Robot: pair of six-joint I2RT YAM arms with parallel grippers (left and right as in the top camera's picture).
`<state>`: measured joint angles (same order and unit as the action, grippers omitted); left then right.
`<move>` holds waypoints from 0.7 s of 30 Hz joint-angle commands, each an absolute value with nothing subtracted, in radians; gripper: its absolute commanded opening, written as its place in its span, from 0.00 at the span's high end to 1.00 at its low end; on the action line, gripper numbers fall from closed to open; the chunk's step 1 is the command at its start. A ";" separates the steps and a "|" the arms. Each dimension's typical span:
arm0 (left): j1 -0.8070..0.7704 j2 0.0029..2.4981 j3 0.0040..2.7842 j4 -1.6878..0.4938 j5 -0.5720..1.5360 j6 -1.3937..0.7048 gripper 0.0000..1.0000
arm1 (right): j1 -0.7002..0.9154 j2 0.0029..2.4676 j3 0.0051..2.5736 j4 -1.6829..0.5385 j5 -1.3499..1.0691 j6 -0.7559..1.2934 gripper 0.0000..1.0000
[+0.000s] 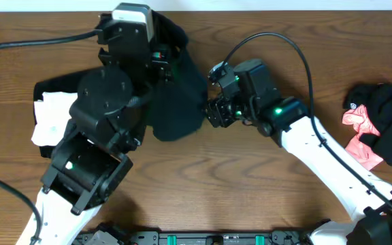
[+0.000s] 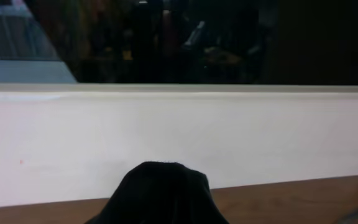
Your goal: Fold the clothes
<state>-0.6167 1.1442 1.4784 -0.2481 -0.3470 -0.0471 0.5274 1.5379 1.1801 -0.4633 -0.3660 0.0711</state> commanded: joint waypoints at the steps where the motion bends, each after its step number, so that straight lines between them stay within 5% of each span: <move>1: -0.644 1.122 1.549 -0.247 -0.361 -0.030 0.94 | 0.496 1.537 1.174 -0.464 -0.509 -0.050 0.28; 11: -0.689 1.122 1.630 -0.250 -0.388 0.011 0.94 | 0.471 1.538 1.174 -0.459 -0.545 -0.160 0.27; 21: -0.689 1.130 1.668 -0.244 -0.399 0.012 0.94 | 0.479 1.538 1.174 -0.459 -0.870 -0.234 0.27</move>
